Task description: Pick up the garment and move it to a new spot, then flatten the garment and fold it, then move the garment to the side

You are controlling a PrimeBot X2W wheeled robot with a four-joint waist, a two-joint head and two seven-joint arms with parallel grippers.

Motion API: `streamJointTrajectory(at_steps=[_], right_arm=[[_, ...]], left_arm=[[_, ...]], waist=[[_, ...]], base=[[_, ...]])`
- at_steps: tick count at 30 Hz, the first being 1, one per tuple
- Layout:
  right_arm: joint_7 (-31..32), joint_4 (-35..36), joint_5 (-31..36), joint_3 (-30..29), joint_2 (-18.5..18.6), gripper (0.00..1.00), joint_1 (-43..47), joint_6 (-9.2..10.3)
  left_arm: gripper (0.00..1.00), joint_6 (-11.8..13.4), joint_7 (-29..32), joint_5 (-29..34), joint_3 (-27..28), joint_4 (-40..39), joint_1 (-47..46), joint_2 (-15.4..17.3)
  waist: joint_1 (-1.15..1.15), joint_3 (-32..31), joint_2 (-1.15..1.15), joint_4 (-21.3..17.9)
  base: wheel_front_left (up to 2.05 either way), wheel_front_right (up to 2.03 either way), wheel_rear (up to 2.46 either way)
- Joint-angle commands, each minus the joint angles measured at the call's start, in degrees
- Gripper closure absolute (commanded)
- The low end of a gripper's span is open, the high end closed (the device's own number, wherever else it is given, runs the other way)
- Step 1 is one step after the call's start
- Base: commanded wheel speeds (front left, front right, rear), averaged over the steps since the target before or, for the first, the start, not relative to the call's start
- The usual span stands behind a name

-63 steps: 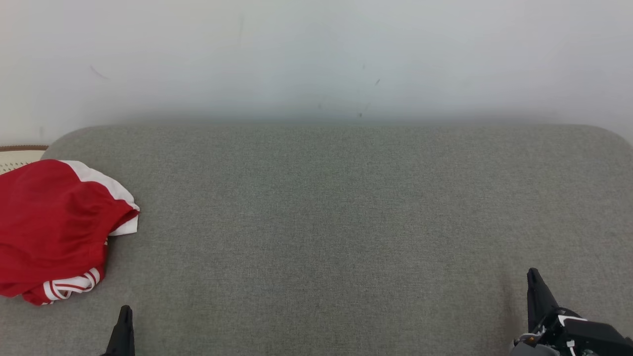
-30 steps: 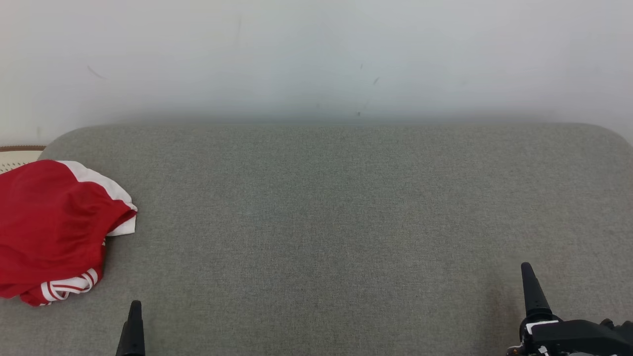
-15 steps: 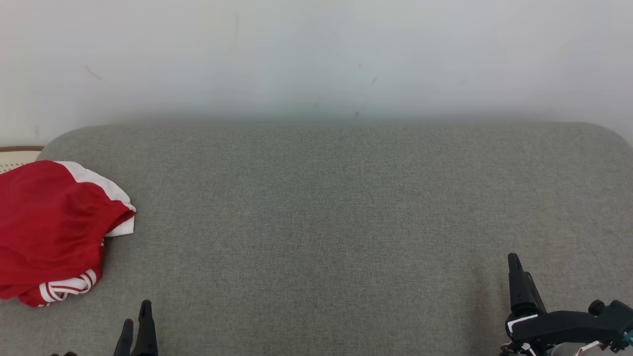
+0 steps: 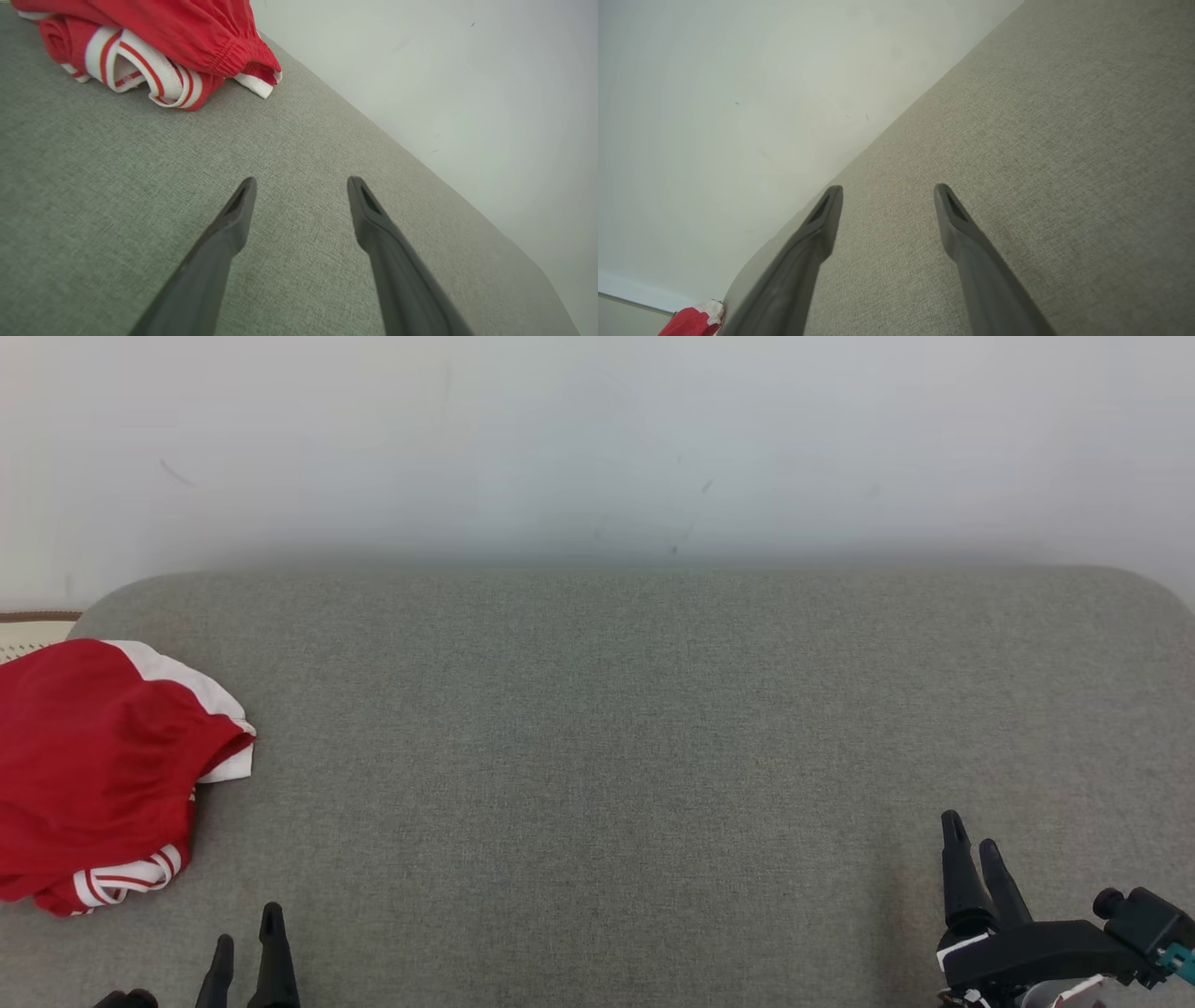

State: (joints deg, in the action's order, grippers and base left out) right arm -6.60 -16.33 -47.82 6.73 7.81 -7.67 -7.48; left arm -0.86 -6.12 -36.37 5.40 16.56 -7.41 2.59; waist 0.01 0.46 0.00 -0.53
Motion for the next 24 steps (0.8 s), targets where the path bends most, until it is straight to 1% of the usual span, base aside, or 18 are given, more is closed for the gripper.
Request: streamJointTrajectory(at_steps=[1,7,11,24], right_arm=[[-0.73,0.32,2.12,0.35,0.69,0.00,-1.00,-0.01],[-1.64,0.37,5.88,0.72,0.82,0.00,-0.83,-0.01],[-2.09,0.44,7.74,1.00,0.87,0.00,-0.69,-0.01],[-3.87,0.53,14.95,2.61,1.50,0.00,-0.91,-0.01]], left_arm=[[0.00,0.39,-0.75,2.36,0.04,-0.52,-1.38,0.60],[0.00,1.54,-1.70,6.49,-0.12,-0.50,-1.39,0.75],[0.00,2.35,-2.21,7.94,0.20,-0.86,-1.40,0.74],[0.00,2.98,-4.14,15.98,-1.49,-0.50,-0.79,1.02]], waist=[[-0.01,-0.01,0.00,-0.03],[-0.01,-0.03,0.00,-0.10],[-0.01,-0.02,0.00,-0.13],[-0.01,0.01,0.00,-0.32]], base=[[0.00,0.00,0.00],[0.00,0.00,0.00],[0.00,0.00,0.00],[0.00,0.00,0.00]])
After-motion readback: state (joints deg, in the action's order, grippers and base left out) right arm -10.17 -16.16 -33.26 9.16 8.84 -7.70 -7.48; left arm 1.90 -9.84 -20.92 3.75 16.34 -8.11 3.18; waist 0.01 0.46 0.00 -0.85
